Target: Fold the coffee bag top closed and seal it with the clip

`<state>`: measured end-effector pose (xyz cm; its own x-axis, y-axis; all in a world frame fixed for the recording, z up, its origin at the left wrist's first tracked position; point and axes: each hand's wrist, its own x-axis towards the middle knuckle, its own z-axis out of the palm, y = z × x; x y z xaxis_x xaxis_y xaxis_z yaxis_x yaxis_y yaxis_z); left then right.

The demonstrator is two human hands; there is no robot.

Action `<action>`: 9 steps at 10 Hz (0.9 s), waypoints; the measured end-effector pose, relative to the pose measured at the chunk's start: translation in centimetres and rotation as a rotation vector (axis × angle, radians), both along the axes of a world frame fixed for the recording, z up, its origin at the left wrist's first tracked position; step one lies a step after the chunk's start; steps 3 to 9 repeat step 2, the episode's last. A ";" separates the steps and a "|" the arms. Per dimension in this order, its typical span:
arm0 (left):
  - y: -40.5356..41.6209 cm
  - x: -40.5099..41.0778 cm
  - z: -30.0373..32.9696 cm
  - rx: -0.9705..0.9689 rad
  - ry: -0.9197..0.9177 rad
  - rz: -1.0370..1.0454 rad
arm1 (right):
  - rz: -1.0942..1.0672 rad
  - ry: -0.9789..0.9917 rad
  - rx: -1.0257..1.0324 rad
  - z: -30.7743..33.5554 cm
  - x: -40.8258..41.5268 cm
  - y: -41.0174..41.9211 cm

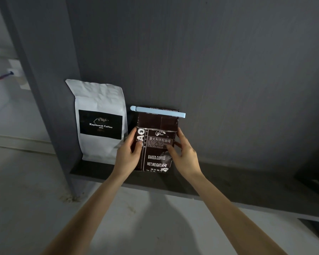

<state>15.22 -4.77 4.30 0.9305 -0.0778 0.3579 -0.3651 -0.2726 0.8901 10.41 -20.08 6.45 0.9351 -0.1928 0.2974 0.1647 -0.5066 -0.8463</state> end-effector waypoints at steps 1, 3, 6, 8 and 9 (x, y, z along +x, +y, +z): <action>0.5 -0.7 0.7 0.068 0.009 -0.001 | -0.004 -0.009 0.003 1.1 -0.8 -0.1; 0.6 -1.4 1.2 0.153 0.003 -0.028 | -0.006 -0.007 -0.014 1.6 -1.6 -0.2; 0.6 -1.4 1.2 0.153 0.003 -0.028 | -0.006 -0.007 -0.014 1.6 -1.6 -0.2; 0.6 -1.4 1.2 0.153 0.003 -0.028 | -0.006 -0.007 -0.014 1.6 -1.6 -0.2; 0.6 -1.4 1.2 0.153 0.003 -0.028 | -0.006 -0.007 -0.014 1.6 -1.6 -0.2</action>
